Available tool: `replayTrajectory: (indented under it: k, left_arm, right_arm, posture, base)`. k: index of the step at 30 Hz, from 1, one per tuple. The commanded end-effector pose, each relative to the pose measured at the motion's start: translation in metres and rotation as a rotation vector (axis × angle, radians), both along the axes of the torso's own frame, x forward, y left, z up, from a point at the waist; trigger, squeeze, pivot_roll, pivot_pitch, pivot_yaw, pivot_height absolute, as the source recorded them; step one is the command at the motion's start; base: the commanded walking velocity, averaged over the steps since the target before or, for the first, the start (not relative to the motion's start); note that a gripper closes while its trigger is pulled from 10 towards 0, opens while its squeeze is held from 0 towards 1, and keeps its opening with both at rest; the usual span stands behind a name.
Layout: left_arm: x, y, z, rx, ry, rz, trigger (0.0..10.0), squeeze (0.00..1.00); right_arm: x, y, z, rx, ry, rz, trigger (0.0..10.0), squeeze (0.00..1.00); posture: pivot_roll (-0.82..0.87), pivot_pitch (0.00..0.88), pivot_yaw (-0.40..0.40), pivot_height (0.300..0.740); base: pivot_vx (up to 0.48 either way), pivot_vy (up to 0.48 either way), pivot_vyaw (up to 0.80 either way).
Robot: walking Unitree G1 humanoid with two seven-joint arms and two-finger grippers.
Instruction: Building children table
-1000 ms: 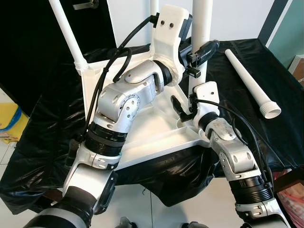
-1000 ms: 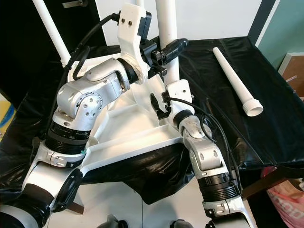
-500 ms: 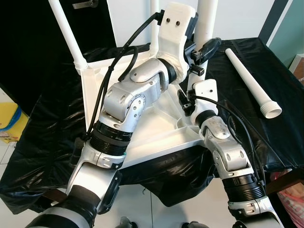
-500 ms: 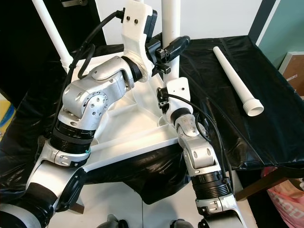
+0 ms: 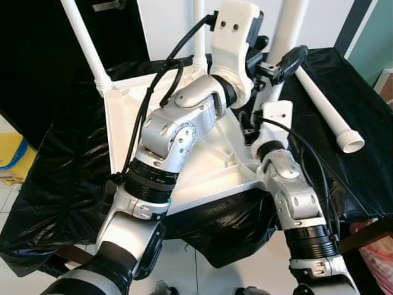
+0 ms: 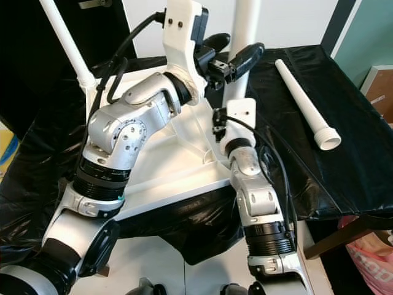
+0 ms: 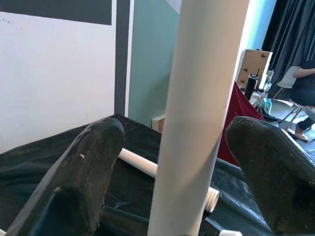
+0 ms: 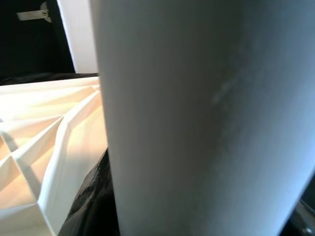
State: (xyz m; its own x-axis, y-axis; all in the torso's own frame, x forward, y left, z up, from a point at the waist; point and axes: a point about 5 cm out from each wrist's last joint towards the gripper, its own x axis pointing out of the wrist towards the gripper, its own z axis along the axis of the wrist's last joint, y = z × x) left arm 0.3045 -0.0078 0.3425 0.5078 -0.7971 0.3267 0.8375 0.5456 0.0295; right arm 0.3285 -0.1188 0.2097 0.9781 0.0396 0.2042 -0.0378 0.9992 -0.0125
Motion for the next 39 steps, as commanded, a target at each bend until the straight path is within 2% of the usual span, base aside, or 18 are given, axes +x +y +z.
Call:
replayTrajectory:
  k: [1,14,17,20,26,35,39]
  left_arm:
    - [-0.001,0.002,0.002,-0.022,-0.013,-0.010,10.0,0.00]
    - [0.008,0.017,-0.018,-0.016,0.005,0.127,10.0,0.00]
    - [0.015,0.028,-0.036,-0.030,0.040,0.203,10.0,0.00]
    - [0.017,0.033,-0.044,-0.040,0.053,0.241,10.0,0.00]
    - [0.022,0.041,-0.063,0.012,0.049,0.339,10.0,0.00]
    - [0.020,0.044,-0.085,0.054,0.069,0.340,10.0,0.00]
    - [0.010,0.043,-0.095,0.053,0.079,0.264,10.0,0.00]
  right_arm:
    - [0.001,-0.003,0.002,0.016,-0.003,-0.016,10.0,0.00]
    - [-0.006,-0.018,-0.004,0.022,-0.025,-0.079,10.0,0.00]
    - [-0.015,-0.024,-0.010,0.018,-0.045,-0.094,10.0,0.00]
    - [-0.020,-0.026,-0.014,0.019,-0.049,-0.098,10.0,0.00]
    - [-0.027,-0.027,-0.023,0.017,-0.036,-0.075,10.0,0.00]
    - [-0.039,-0.023,-0.038,0.022,-0.016,-0.030,10.0,0.00]
    - [-0.043,-0.023,-0.050,0.016,0.011,-0.003,10.0,0.00]
  posture:
    - [-0.14,0.099,0.063,0.740]
    - [-0.14,0.109,0.057,0.740]
    - [-0.14,0.115,0.058,0.740]
    - [-0.14,0.117,0.061,0.740]
    - [-0.13,0.121,0.061,0.740]
    - [-0.14,0.128,0.065,0.740]
    - [-0.14,0.131,0.072,0.740]
  base:
    - [0.000,0.000,0.00]
    - [0.000,0.000,0.00]
    - [0.000,0.000,0.00]
    - [0.000,0.000,0.00]
    - [0.000,0.000,0.00]
    - [0.000,0.000,0.00]
    - [0.000,0.000,0.00]
